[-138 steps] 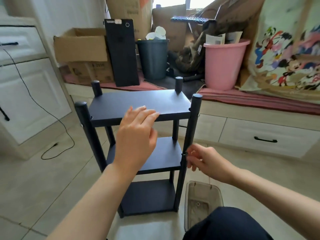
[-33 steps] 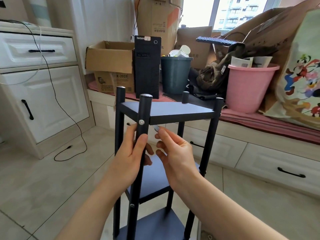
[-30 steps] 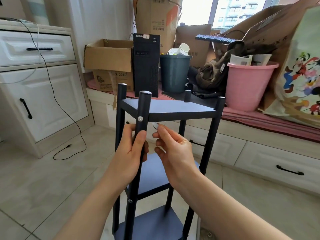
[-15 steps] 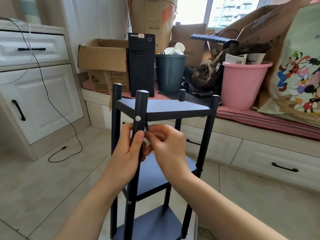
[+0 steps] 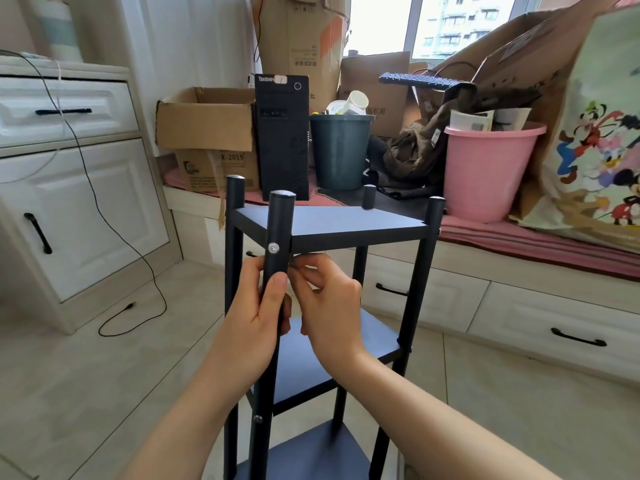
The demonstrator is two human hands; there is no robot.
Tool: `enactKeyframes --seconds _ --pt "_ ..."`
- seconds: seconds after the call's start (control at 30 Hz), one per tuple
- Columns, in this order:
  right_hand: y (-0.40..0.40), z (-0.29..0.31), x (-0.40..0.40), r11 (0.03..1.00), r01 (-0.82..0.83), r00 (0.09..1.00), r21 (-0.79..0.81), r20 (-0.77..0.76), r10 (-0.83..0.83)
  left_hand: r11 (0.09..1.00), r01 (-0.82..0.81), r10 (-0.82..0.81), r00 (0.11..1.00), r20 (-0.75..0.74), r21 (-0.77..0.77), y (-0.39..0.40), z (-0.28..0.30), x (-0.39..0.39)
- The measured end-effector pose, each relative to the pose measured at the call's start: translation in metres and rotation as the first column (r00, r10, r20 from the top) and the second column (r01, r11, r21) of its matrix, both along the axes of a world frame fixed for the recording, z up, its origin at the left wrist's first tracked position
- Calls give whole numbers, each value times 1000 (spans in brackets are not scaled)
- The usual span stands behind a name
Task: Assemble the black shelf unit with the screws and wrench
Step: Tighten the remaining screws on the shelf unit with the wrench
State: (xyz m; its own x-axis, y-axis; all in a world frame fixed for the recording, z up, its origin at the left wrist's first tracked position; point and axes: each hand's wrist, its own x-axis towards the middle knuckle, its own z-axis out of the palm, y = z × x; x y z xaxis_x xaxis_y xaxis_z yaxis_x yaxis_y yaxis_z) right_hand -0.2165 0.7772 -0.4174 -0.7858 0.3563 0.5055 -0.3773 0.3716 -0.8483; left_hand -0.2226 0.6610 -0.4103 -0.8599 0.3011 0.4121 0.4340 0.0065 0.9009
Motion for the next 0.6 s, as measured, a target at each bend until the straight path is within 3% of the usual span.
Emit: enactKeyframes --seconds 0.13,0.3,0.5,0.6 --pt "2 0 1 998 -39 999 52 -4 39 1000 6 -6 1000 -2 7 0 1 1" --pt "10 9 4 971 -200 973 -133 90 213 1000 18 -18 1000 12 8 -1 1 2" --pt "16 9 9 992 -127 977 19 175 122 999 29 -29 1000 2 15 2 2 1" --pt "17 10 12 995 -69 990 70 128 60 999 34 -35 999 6 13 2 1 0"
